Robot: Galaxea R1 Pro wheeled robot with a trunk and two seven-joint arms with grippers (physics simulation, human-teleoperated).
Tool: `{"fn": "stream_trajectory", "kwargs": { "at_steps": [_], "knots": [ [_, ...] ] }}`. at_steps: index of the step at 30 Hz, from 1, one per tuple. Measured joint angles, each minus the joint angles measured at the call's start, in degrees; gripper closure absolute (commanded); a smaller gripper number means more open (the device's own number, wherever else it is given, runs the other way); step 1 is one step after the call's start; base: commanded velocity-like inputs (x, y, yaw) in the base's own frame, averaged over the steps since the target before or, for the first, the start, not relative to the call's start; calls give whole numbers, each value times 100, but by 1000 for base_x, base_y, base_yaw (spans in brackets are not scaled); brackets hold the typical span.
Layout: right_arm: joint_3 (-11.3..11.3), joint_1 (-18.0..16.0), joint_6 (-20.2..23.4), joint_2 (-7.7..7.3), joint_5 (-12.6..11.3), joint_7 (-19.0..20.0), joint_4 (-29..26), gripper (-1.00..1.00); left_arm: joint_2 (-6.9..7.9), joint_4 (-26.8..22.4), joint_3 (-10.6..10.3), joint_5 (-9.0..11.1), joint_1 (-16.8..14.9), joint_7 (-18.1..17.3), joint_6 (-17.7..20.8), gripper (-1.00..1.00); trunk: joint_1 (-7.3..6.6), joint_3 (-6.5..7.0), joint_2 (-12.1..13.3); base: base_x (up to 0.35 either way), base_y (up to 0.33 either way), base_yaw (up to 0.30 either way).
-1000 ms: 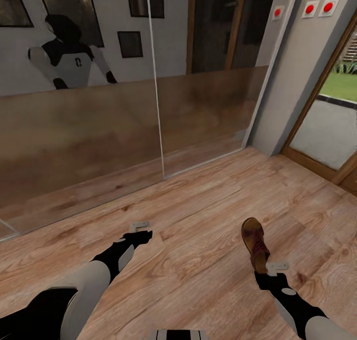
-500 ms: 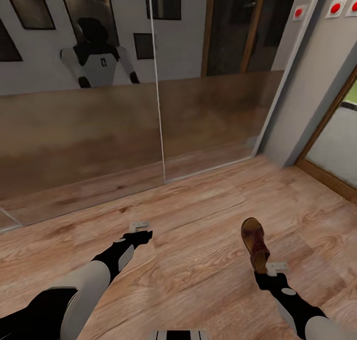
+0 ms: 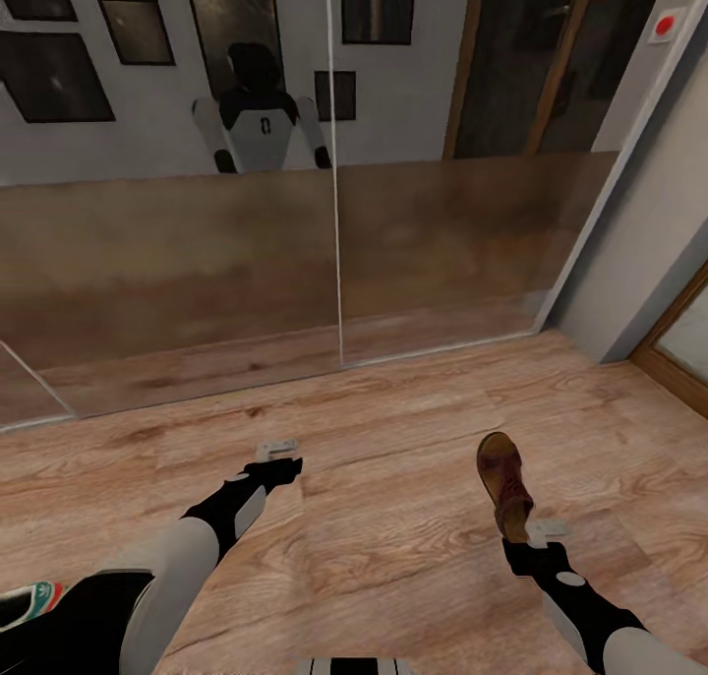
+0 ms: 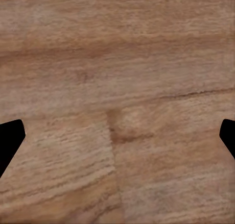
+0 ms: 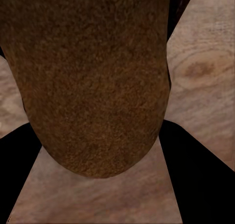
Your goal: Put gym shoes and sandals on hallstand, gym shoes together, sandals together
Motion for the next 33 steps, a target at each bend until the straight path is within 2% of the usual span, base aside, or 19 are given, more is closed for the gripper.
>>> {"fn": "stream_trajectory", "kwargs": {
  "at_steps": [15,33],
  "knots": [
    [2,2,3,1,0,1,15,100,0,0,0,2,0,0,-2,-100,0,47,0,4,-44,300],
    [11,3,8,17,-1,2,27,100,0,0,0,4,1,0,-1,-100,-1,93,0,88,-330,300]
  ]
}}
